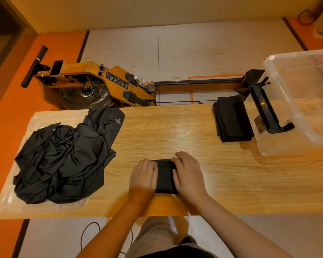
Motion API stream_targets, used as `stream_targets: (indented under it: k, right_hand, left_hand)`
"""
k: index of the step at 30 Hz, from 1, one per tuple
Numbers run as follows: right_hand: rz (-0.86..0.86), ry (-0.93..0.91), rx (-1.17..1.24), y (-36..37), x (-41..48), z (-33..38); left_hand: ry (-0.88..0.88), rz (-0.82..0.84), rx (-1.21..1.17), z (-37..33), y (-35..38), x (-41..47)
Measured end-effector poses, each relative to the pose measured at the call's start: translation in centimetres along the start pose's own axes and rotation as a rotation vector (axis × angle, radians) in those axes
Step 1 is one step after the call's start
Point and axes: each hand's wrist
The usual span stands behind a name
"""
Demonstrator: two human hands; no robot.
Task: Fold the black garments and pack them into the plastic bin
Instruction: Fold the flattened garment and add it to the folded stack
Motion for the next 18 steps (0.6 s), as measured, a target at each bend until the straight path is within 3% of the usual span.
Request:
stream_targets:
  k: [3, 7, 13, 18]
  right_hand:
    - [0.153, -0.081, -0.041, 1.4, -1.2, 0.4]
    - [0.295, -0.006, -0.119, 2.1, -2.4, 0.0]
    - [0.286, 0.124, -0.140, 2.4, -2.7, 0.0]
    - [0.235, 0.087, -0.136, 2.3, -2.7, -0.6]
  left_hand:
    - [0.138, 0.017, 0.029, -0.9, 0.9, -1.5]
    - [0.213, 0.172, 0.106, -0.2, 1.8, -2.0]
    - [0.108, 0.398, 0.096, 0.7, 2.1, -1.4]
    - [0.055, 0.438, 0.035, 1.0, 1.4, 0.0]
Point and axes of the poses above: each hand's wrist, its own x-axis towards the middle knuckle, its own y-axis out of the palm, z = x × y, and after that the axes turned 10 degrees about -z, right-handed
